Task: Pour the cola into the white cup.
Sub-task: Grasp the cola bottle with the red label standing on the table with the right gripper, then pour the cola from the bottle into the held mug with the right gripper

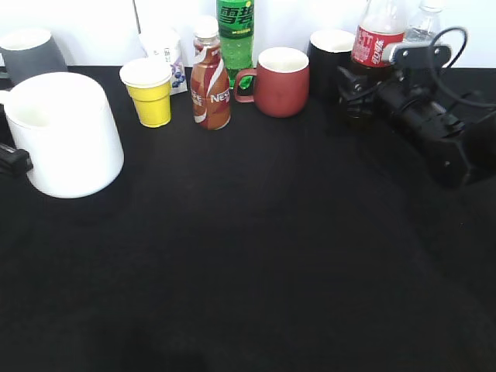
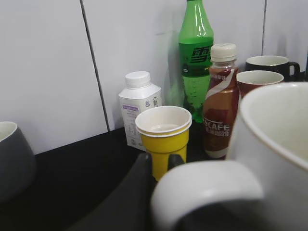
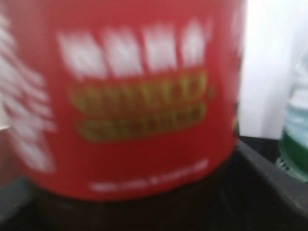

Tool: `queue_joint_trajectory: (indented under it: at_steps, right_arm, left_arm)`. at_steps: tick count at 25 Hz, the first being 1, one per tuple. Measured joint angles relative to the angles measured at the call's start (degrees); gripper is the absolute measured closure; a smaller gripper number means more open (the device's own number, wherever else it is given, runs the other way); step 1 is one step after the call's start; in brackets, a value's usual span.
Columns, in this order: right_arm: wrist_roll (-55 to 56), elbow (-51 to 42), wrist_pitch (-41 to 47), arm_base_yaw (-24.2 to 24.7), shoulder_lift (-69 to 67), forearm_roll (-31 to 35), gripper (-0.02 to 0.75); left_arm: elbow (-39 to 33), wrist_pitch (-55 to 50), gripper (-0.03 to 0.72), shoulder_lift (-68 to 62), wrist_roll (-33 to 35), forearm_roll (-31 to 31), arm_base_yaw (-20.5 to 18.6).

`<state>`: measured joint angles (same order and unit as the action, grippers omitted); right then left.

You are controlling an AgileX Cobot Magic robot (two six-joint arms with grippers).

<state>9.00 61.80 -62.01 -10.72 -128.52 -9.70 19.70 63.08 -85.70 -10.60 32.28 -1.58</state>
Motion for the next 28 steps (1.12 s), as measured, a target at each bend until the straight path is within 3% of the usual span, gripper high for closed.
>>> queue_joint_trajectory:
  at_steps: [4,8,14,17,21,23,28]
  right_arm:
    - [1.7,3.0,0.1,0.0,-2.4,-1.3,0.113]
    - [0.9,3.2,0.1,-0.1,-2.8,-1.8,0.311]
    - [-4.9,-0.4,-6.6,-0.1,-3.0,-1.9,0.321]
    - [-5.2,-4.5,-5.0,-0.1,0.8,-2.2,0.325]
    - [-5.3,-6.4,-4.6,-0.2,9.1,-13.4,0.332]
    - [-5.3,-6.4,-4.6,-2.8,12.3,-15.9,0.333]
    - [-6.1,-6.4,-4.6,-16.3,13.7,-21.2,0.342]
  left_arm:
    - [0.0,-0.4,0.622,0.0,0.0,0.0,0.0]
    - [0.0,-0.5,0.622,0.0,0.0,0.0,0.0]
    - [0.0,-0.6,0.622,0.0,0.0,0.0,0.0]
    - [0.0,-0.6,0.623,0.0,0.0,0.1,0.0]
    - [0.0,-0.6,0.623,0.0,0.0,3.0,0.4]
    - [0.0,-0.6,0.623,0.0,0.0,3.0,2.5]
    - [0.0,-0.6,0.623,0.0,0.0,3.1,10.3]
